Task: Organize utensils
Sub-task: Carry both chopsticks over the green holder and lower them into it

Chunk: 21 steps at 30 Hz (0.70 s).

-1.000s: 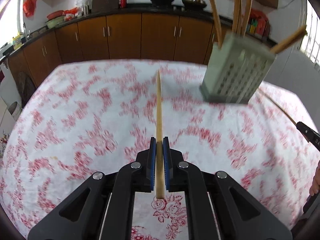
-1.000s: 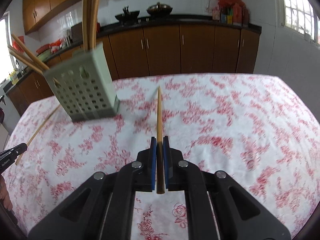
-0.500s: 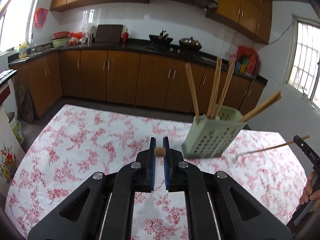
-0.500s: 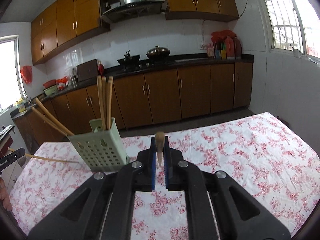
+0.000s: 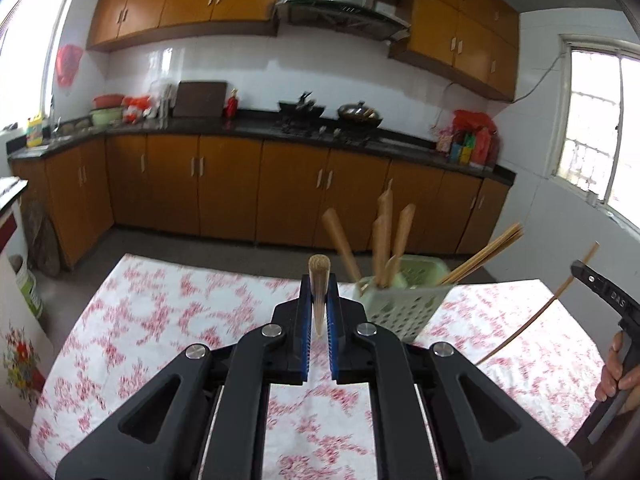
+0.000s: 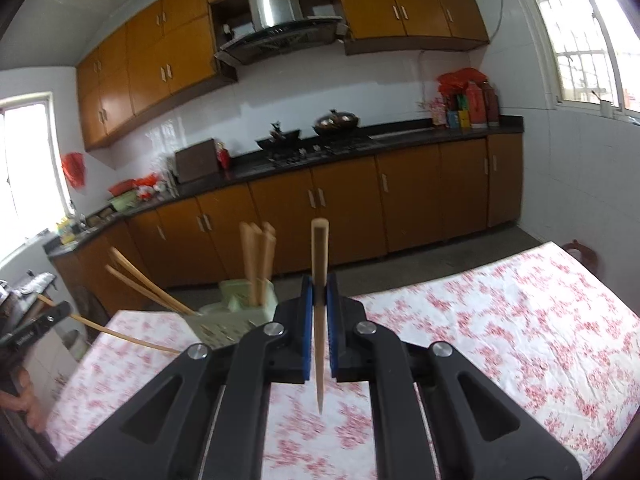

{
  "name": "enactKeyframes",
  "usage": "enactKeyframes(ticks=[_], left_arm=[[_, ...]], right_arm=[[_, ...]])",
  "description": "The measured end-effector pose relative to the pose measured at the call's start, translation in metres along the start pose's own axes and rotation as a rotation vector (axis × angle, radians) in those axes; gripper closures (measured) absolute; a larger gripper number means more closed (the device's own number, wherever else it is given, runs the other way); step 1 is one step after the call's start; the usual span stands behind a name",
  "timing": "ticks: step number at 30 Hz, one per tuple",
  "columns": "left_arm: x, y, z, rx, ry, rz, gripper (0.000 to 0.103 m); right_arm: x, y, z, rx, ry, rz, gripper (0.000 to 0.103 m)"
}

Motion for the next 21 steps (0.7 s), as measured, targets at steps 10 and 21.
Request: enactKeyframes(ticks=[10,21], left_arm=[[0.053,-0.019,-0.051,-0.137,0.015,-0.056,0.096],[0.101,0.008,-0.080,-0.108,0.031,-0.202,0.096]], right_arm=[[0.066,-0.014,0.051,0.137,0.004,-0.113,0.096],[0.092,0.008,0.084,0.153,-0.044,-0.178,0.096]])
Point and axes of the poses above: each gripper's, at about its wrist camera, not at the fingertips, and y roughly the way its jaws point, z to its left, x to its top, the point moved 5 cm from there along y, roughly the way its jaws point, and after that the axes turned 13 degrees about -z, right-handed, at the moved point
